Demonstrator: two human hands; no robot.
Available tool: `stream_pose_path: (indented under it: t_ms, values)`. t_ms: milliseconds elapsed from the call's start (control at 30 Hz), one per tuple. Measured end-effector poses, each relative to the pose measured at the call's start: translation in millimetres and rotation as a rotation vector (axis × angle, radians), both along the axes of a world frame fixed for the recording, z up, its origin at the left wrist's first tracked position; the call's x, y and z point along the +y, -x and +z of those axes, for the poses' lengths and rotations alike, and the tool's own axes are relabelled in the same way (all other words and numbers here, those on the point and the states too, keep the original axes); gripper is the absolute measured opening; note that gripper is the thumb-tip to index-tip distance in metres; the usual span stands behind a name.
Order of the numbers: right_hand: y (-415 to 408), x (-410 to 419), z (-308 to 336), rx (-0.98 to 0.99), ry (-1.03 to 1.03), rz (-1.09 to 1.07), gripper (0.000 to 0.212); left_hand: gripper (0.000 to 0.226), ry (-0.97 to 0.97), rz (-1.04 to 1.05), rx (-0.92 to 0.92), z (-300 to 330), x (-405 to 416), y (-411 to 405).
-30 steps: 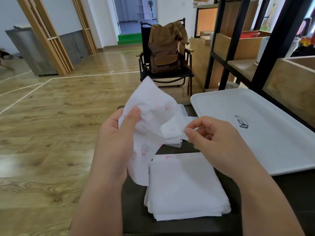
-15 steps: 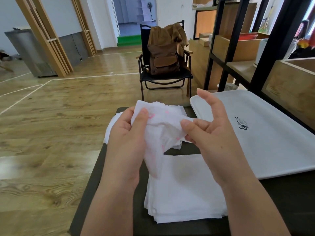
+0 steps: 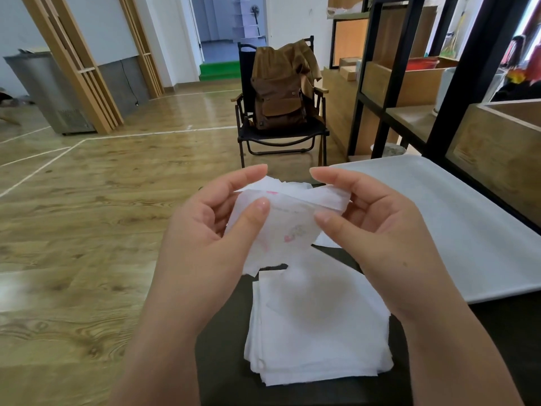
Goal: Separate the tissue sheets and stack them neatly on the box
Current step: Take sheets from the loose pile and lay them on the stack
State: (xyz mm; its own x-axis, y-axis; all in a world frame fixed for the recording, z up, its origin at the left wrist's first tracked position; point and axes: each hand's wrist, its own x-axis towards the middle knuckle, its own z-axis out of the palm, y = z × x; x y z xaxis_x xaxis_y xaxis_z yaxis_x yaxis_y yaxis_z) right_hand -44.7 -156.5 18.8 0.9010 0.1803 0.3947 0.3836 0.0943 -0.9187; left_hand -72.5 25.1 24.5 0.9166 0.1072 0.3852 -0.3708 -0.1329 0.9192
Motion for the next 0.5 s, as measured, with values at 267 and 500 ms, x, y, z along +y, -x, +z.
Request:
stream_pose_path:
  t_ms: [267, 500]
  values:
    - [1.1, 4.4, -0.6, -0.011, -0.037, 0.039, 0.045, 0.027, -0.069, 0.149, -0.096, 2.6, -2.1, 4.1]
    - [-1.7, 5.5, -5.8, -0.109, 0.198, -0.196, 0.031, 0.026, -0.305, 0.332, -0.155, 2.9, -1.3, 4.4]
